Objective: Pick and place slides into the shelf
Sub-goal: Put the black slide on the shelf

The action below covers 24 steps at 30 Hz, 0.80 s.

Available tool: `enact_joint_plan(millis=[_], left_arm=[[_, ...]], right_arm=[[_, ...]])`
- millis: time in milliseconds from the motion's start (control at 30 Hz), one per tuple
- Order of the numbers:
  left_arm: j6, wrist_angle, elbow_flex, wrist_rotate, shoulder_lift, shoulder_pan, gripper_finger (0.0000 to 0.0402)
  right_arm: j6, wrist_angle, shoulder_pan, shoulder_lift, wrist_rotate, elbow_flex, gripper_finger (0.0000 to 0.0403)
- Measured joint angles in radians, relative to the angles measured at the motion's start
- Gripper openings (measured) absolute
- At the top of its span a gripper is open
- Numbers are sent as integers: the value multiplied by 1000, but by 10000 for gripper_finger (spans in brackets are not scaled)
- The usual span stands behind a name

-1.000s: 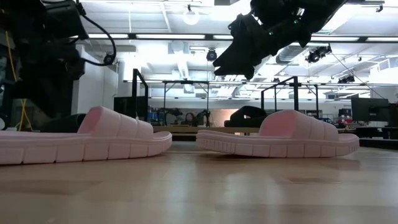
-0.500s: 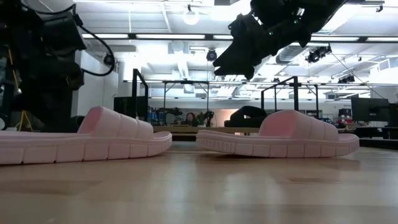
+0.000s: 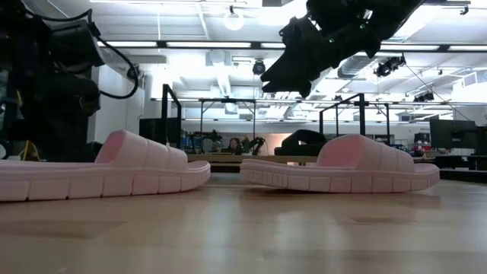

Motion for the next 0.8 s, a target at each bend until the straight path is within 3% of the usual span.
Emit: enact_joint_plan(millis=[300, 800], left_arm=[[-40, -116, 15, 5, 0, -2, 143], [-15, -5, 15, 40, -34, -2, 143]], right_arm=[[0, 0, 0, 0, 0, 0, 177], [0, 0, 0, 0, 1, 0, 177]])
